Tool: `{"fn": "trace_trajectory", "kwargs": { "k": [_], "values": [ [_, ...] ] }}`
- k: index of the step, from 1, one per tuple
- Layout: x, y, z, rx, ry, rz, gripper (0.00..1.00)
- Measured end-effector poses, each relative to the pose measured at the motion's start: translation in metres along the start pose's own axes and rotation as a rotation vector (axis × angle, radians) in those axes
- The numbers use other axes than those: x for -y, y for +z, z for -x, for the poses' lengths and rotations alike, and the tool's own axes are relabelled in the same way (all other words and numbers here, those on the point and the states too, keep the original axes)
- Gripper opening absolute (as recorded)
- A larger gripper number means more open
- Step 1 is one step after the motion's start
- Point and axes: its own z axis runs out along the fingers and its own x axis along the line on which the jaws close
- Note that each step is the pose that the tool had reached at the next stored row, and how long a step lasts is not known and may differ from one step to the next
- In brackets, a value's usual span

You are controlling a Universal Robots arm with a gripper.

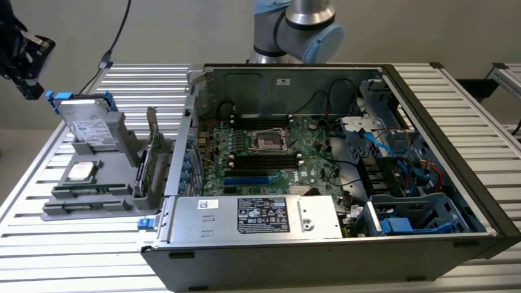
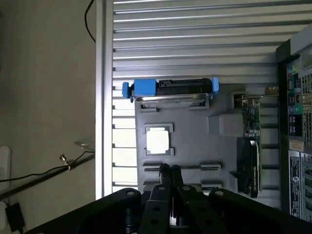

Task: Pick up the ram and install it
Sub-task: 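Reach for the ram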

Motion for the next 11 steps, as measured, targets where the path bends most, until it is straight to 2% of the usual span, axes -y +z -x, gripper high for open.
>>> {"fn": "trace_trajectory", "kwargs": {
  "k": [6, 11],
  "values": [
    [0.0077, -0.002, 0.0092, -0.0004, -0.004, -0.0003, 0.1],
    [0.0079, -0.0021, 0.0095, -0.0004, -0.004, -0.0003, 0.1]
  ]
}}
